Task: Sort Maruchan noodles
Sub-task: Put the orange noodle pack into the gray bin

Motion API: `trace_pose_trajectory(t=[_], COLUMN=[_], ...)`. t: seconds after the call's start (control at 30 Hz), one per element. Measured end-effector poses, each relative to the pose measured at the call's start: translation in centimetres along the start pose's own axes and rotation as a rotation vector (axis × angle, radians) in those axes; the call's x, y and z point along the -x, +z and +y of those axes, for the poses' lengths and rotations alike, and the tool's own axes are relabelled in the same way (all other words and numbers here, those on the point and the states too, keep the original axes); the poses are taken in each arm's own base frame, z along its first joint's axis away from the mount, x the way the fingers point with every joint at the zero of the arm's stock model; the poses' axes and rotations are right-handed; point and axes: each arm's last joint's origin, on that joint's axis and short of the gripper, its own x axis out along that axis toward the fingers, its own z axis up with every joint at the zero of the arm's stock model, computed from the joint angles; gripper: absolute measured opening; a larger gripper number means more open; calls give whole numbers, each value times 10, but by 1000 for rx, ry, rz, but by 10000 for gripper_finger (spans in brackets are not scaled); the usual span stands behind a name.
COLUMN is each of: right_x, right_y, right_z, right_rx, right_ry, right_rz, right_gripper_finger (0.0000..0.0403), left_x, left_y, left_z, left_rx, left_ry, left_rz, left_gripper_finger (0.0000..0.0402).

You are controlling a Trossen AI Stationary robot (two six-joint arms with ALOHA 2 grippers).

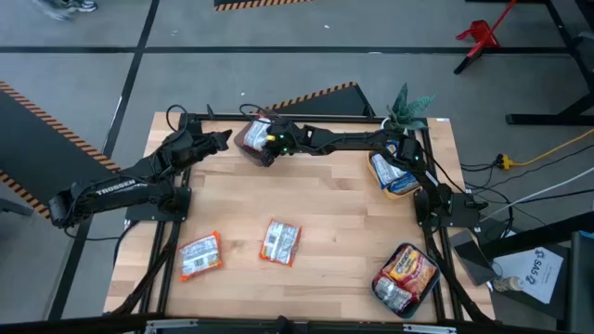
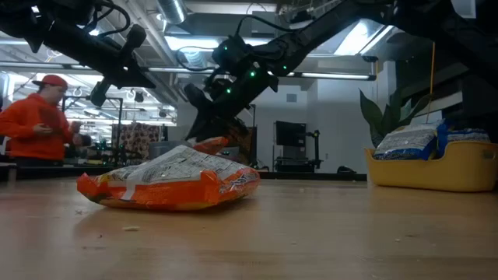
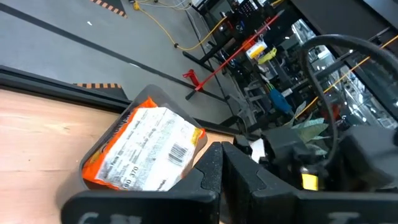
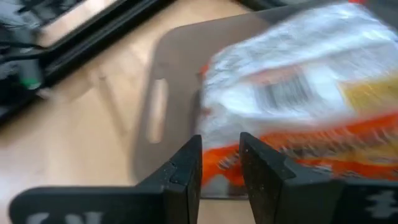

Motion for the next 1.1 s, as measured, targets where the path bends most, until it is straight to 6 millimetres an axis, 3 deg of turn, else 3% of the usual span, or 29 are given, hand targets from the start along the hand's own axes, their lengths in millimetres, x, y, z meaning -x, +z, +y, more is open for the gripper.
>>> trace_pose_trajectory(t=[0.13, 0.23, 0.43, 0.6, 0.8, 1.1], right_x=[9, 21, 35, 28, 12, 13], right_y=[23, 45, 79, 70, 57, 41], right_z=[9, 10, -13, -40, -55, -69], right_rx=[19, 99, 215, 178, 150, 159], right_ry=[31, -81, -229, -199, -102, -339], right_rz=[-18, -47, -127, 12, 104, 237], right_gripper_finger=[94, 94, 94, 94, 94, 94], left_x=[0, 0, 0, 0, 0, 0], left_y=[0, -1, -2, -2, -3, -3], left_z=[0, 1, 0, 1, 2, 3], left_rx=[-2, -3, -5, -6, -12, -14], left_ry=[2, 3, -16, -14, 4, 27], left_rz=[6, 9, 48, 55, 61, 39], left_gripper_finger=[0, 0, 0, 0, 0, 0])
